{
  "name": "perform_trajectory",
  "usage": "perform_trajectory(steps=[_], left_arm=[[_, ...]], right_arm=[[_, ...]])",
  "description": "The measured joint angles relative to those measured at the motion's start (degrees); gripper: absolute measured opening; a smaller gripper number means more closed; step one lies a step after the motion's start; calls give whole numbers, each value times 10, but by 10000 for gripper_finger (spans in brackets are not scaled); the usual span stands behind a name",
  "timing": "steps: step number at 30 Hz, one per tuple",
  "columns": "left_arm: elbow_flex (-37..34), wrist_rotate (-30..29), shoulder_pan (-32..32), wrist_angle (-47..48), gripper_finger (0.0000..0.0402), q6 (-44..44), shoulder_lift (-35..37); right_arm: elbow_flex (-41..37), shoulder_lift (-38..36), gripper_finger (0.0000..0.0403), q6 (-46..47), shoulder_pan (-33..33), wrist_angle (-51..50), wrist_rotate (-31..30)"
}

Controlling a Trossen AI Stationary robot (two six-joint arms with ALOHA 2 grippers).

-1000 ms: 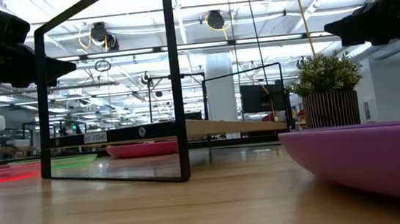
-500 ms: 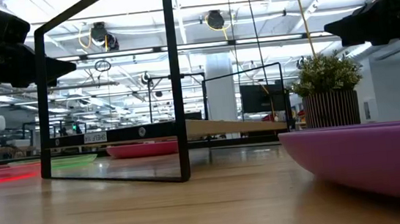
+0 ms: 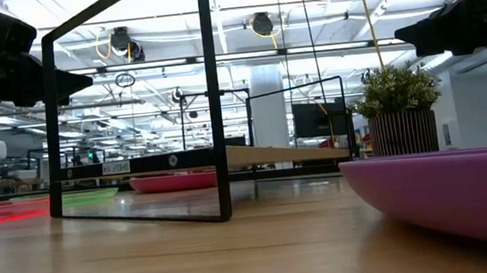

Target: Place and stack plates onto a shelf

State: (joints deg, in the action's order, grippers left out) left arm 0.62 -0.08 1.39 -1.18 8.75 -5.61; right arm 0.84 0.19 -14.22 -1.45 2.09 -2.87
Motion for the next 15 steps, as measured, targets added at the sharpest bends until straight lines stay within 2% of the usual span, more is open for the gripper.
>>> perform_trajectory(steps=[10,15], left_arm=[[0,0,0,0,4,0,0],[0,0,0,0,4,0,0]], right_arm=[[4,0,0,30,0,40,-7],[34,21,0,45,0,12,-35]])
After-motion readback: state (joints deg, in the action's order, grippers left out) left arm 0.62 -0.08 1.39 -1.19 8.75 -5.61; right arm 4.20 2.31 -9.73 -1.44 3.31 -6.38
